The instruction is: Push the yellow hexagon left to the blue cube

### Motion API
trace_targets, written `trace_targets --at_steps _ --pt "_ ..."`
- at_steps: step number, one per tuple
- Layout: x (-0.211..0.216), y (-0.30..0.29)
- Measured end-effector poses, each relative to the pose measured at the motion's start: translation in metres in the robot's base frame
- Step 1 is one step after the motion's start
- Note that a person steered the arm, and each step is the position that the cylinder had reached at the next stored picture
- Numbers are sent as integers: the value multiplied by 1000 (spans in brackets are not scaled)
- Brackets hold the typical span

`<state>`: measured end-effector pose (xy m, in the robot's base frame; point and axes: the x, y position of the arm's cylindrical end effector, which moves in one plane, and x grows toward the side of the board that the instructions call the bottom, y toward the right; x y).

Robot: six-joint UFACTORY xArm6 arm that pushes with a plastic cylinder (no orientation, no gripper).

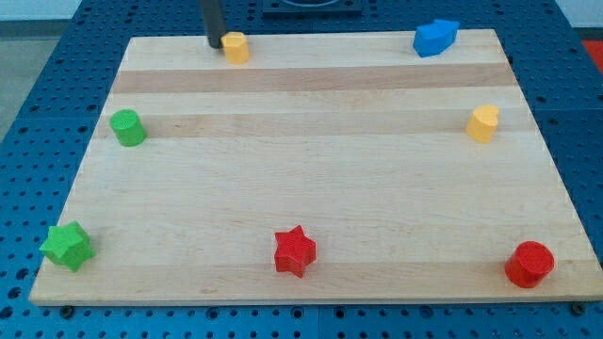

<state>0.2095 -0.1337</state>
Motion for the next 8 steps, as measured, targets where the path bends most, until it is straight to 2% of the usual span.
trace_targets --at_steps 2,3,4,5,8 --pt "17 62" --pt "16 18" --pt "45 0" --pt "64 22" --pt "43 95"
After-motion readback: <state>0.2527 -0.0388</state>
